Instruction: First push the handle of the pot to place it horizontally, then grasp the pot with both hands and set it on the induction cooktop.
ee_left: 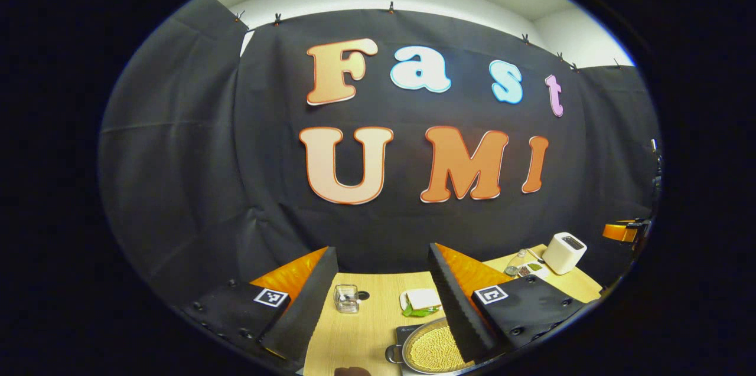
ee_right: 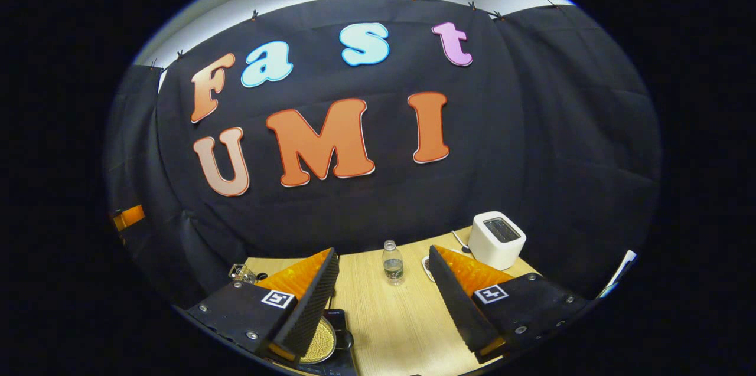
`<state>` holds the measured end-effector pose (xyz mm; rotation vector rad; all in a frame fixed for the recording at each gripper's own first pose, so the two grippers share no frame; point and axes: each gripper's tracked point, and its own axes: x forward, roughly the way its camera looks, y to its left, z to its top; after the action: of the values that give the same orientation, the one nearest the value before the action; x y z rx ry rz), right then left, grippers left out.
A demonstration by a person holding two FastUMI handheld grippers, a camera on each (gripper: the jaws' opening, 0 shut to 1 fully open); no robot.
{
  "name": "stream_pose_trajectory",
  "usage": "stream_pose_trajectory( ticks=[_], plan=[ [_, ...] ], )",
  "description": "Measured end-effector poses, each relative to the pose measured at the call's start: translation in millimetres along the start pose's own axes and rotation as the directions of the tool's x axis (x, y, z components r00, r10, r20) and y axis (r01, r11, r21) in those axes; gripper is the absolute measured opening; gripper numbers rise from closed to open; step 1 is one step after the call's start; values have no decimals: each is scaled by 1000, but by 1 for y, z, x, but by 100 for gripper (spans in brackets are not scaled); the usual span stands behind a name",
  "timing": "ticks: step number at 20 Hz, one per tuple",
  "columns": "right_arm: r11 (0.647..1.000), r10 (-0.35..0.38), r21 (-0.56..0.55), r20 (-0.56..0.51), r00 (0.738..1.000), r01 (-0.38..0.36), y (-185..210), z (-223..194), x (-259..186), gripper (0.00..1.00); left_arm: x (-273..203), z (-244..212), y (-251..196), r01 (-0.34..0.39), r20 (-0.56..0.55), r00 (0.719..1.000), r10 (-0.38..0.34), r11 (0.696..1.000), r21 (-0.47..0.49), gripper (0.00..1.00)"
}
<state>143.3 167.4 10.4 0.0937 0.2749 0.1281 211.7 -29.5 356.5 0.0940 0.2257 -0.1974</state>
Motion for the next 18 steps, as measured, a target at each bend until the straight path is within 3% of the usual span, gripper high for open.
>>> stream_pose_trajectory(
  ticks=[4, 7, 10, 12, 15, 18],
  plan=[
    [1000, -2, -12, 89, 996, 3, -5, 46, -23, 95, -32, 52, 25, -87, 119, 990, 81, 995, 44, 99],
    [1000, -5, -10, 144, 990, 7, -7, 70, -41, 95, -59, 85, 33, -108, 190, 977, 100, 994, 33, 98],
    [1000, -16, -19, 188, 982, 20, -7, 88, -55, 95, -80, 104, 46, -126, 241, 963, 118, 992, 17, 95],
    [999, -20, -20, 211, 977, 25, -7, 95, -63, 95, -90, 111, 54, -138, 261, 956, 131, 990, 11, 100],
    [998, -38, -30, 237, 971, 47, -9, 106, -74, 94, -100, 119, 68, -151, 277, 950, 145, 989, 1, 94],
    [998, -58, -22, 255, 965, 66, -10, 110, -81, 95, -105, 121, 82, -166, 292, 942, 164, 986, -17, 98]
  ],
)
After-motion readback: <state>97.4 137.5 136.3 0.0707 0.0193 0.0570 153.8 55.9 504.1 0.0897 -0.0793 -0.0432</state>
